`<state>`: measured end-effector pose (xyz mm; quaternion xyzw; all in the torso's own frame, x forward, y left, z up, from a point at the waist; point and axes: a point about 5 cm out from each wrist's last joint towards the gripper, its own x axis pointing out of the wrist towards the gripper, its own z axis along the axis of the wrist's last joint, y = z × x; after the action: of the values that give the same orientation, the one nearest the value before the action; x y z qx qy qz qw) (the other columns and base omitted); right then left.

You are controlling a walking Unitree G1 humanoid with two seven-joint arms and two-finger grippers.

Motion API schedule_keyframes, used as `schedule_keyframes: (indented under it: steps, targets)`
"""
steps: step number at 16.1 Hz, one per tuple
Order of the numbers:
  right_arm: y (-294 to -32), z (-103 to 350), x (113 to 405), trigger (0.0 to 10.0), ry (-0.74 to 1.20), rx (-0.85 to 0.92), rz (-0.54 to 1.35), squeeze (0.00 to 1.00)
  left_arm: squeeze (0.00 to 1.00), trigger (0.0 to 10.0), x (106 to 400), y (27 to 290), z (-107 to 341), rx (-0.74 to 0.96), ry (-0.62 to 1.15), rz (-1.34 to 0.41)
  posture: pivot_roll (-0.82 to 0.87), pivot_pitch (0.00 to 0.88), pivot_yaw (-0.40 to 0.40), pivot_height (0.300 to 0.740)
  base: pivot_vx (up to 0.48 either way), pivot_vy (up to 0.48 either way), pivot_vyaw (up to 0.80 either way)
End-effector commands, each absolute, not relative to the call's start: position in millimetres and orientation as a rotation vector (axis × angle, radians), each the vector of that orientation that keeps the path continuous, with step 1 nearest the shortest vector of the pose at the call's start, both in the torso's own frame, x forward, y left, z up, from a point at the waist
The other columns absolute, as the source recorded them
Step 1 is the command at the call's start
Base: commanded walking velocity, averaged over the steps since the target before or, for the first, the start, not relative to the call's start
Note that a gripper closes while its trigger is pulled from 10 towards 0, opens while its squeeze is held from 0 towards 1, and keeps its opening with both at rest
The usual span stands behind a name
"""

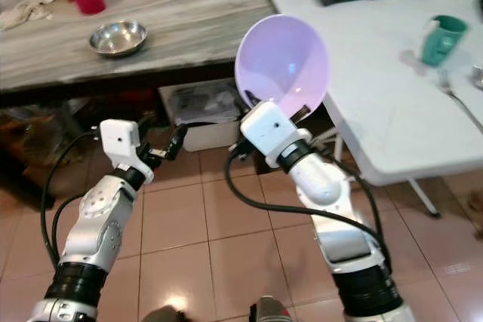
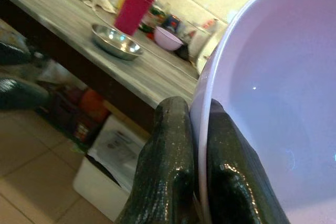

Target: Setting the table

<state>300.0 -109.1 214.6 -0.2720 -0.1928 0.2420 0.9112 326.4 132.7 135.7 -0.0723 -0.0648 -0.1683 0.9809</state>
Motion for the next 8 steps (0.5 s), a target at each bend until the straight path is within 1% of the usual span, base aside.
schedule_keyframes:
  steps: [1,7,8]
  targets:
    - [-102.1,218.8,296.9,10.0,-0.429,-0.551,0.52,0.0,0.0,10.0,324.2,141.0,132.0,-0.13,-0.119,-0.317,-0.27,0.15,0.024,0.74,0.0,0.472,0.0]
    - [-101.2,214.0,294.3,10.0,-0.421,-0.553,0.532,0.0,0.0,10.0,324.0,140.8,131.6,-0.128,-0.12,-0.311,-0.27,0.152,0.024,0.74,0.0,0.472,0.0]
    - [-101.3,213.6,294.3,10.0,-0.419,-0.552,0.532,0.0,0.0,10.0,323.9,140.9,131.7,-0.128,-0.122,-0.307,-0.27,0.152,0.024,0.74,0.0,0.262,0.0]
